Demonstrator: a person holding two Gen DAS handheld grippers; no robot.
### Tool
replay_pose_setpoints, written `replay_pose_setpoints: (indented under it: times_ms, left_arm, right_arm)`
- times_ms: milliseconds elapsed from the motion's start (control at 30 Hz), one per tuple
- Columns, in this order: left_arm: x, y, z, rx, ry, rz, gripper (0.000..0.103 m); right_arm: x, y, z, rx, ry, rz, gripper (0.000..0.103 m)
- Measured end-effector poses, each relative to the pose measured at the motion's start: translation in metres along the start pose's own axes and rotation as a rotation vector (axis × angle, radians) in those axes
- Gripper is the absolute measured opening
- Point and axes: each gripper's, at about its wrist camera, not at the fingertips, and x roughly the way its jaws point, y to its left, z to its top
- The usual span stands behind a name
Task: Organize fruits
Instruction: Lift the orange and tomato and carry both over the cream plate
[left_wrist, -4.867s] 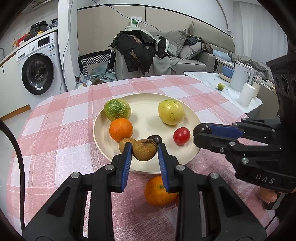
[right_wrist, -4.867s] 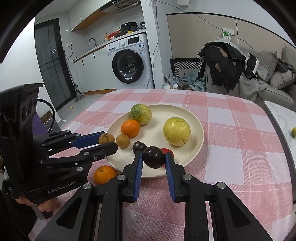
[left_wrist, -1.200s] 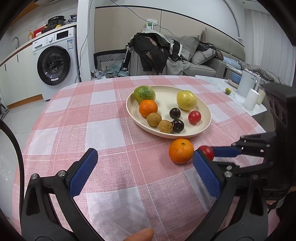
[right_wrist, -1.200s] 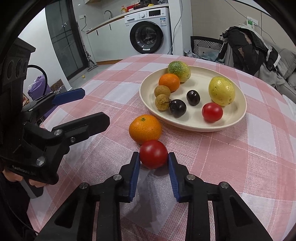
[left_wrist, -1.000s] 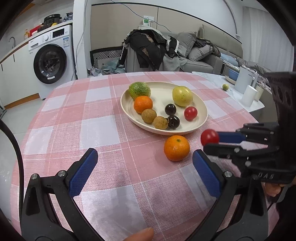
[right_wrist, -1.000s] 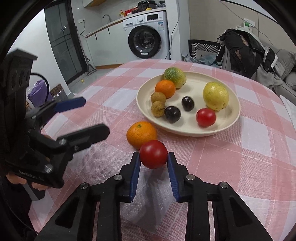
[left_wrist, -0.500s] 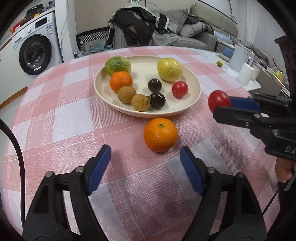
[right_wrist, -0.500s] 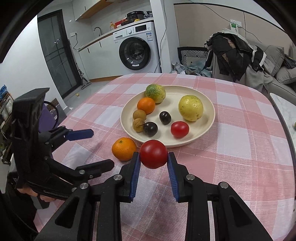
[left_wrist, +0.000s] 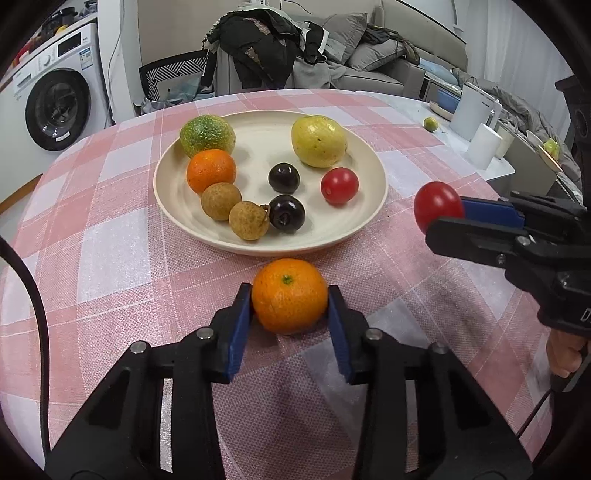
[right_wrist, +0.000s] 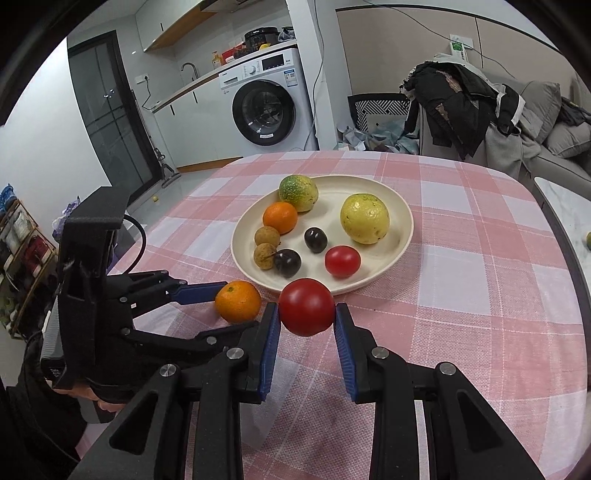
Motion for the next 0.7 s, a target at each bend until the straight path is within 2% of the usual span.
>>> replay_pose_setpoints:
  times_ms: [167, 700]
  left_arm:
    - [-0.003, 0.002, 0.0, -0.004, -0.009, -0.007, 0.036]
    - [-0.05, 0.012, 0.023, -0.01, -0.16, 0.008, 0.036]
  right_arm:
    - [0.001, -0.001, 0.001, -0.001, 0.001, -0.001, 0.031]
    - [-0.007, 0.001, 0.003, -0.005, -0.045, -0.021, 0.031]
